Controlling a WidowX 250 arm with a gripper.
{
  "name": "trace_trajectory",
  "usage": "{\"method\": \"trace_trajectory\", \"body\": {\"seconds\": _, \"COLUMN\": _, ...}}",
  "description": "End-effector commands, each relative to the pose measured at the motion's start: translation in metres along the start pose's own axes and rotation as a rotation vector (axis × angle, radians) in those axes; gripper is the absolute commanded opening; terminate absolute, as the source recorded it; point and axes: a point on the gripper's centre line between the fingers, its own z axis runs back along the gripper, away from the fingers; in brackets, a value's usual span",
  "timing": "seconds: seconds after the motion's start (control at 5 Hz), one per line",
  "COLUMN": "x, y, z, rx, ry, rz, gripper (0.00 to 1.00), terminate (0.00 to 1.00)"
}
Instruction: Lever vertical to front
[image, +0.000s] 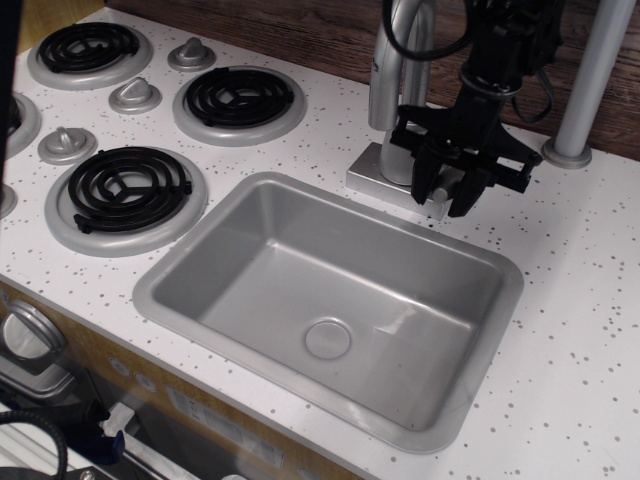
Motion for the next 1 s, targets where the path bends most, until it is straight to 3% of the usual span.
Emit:
{"method": "trace_trajectory", "body": {"seconds": 0.0, "x": 0.004, "y": -0.002, "z": 0.006, "rx": -0.029, "ry": -0.034, "rz": -0.008, "gripper": 0.00, "terminate": 0.00}}
{"method": "trace_trajectory", "body": {"seconds": 0.2, "x": 0.000, "y": -0.003, "z": 0.013, "rx": -0.014, "ry": -0.027, "rz": 0.000, "gripper": 1.00, "terminate": 0.00}}
{"method": "trace_trajectory", "body": {"seconds": 0.6, "x": -0.029, "y": -0.007, "z": 0.050, "rx": 0.078, "ry": 0.011, "rz": 0.080, "gripper": 1.00, "terminate": 0.00}}
{"method": "trace_trajectory", "body": {"seconds": 0.8, "x": -0.038, "y": -0.008, "z": 0.056, "rx": 0.102, "ry": -0.010, "rz": 0.096, "gripper": 1.00, "terminate": 1.00}}
